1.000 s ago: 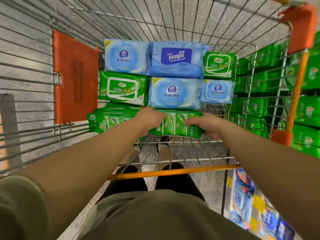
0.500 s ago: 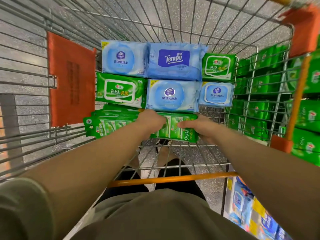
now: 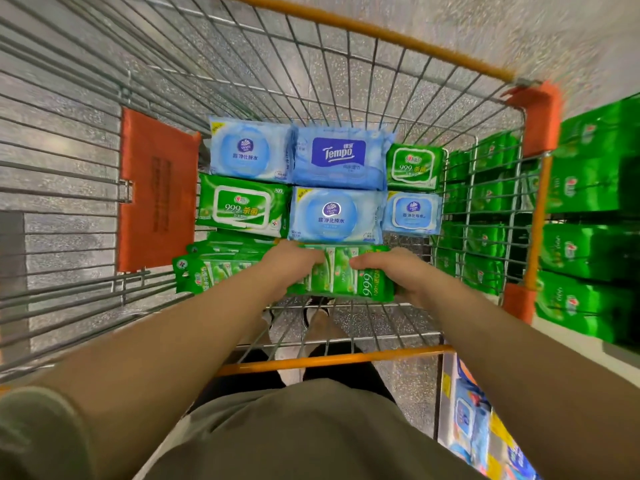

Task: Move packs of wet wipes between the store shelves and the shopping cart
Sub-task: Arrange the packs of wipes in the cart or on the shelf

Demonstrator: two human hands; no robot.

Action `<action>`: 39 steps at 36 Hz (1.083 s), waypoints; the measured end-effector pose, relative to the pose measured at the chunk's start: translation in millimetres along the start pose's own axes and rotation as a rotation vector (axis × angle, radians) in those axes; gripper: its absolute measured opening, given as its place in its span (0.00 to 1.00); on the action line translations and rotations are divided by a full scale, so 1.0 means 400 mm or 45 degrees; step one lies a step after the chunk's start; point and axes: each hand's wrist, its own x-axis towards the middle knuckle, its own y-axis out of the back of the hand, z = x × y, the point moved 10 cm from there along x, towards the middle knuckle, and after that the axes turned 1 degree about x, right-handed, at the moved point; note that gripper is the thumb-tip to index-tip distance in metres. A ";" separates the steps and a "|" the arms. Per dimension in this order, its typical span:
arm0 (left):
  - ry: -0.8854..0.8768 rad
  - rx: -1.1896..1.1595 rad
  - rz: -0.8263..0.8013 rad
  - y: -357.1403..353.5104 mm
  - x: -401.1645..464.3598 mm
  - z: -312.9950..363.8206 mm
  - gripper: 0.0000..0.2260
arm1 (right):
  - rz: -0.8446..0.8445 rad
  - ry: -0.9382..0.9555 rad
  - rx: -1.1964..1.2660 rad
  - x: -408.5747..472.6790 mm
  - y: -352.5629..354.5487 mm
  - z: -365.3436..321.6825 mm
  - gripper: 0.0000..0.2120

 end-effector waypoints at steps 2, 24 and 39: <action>-0.030 0.010 0.010 0.021 -0.025 0.012 0.23 | 0.027 0.023 0.013 -0.026 0.007 -0.010 0.19; -0.438 -1.045 -0.368 0.093 -0.386 0.246 0.57 | 0.063 0.678 0.984 -0.440 -0.100 -0.276 0.18; -0.873 -0.736 -0.476 0.094 -0.628 0.347 0.24 | 0.096 1.116 1.177 -0.717 -0.183 -0.230 0.19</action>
